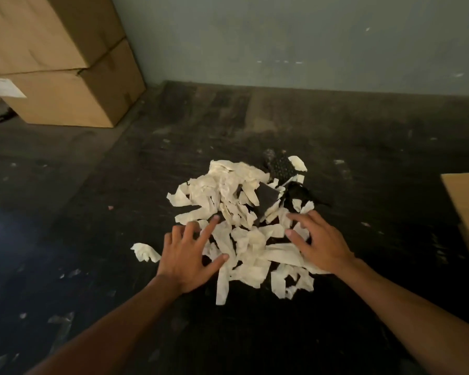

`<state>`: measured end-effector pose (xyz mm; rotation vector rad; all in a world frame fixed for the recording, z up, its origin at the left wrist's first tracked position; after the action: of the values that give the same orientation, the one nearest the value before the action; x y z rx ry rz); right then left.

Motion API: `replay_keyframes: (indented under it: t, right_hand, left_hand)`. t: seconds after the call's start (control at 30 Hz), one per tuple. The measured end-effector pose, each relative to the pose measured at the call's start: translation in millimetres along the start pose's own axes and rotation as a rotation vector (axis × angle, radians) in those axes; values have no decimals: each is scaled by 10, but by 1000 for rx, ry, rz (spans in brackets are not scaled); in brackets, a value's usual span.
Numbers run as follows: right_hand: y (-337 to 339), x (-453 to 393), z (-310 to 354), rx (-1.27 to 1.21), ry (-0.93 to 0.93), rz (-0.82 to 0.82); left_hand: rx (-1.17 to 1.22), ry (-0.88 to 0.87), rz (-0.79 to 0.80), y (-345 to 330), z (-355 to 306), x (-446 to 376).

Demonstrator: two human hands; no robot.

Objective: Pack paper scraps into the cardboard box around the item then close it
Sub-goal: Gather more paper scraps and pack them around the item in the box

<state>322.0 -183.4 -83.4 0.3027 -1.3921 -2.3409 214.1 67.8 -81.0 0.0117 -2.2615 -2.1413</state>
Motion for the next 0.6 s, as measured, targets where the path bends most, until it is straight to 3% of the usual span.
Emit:
replay_keyframes:
  t: [0.17, 0.33, 0.4, 0.6]
  right_hand:
    - [290, -750, -157, -143, -203, -223]
    - [135, -1690, -586, -284, -542, -61]
    - [50, -1937, -622, -272, -567, 9]
    - [-511, -2185, -244, -190, -408, 327]
  left_hand:
    - [189, 254, -39, 31, 617, -761]
    - [543, 572, 33, -276, 1101, -1426]
    - [565, 565, 64, -341, 1118, -1657]
    - [766, 296, 182, -532, 644, -2044]
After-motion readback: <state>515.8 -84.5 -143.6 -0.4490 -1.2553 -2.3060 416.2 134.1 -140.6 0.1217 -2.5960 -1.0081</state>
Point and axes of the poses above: each hand's wrist, its own x-axis away from the middle knuckle, its own y-axis out of the back of the hand, z = x × y, the point moved 10 cm from there along -x, towards the middle knuckle, and after that the axes turned 4 degrees about -y, right-handed, at the moved point
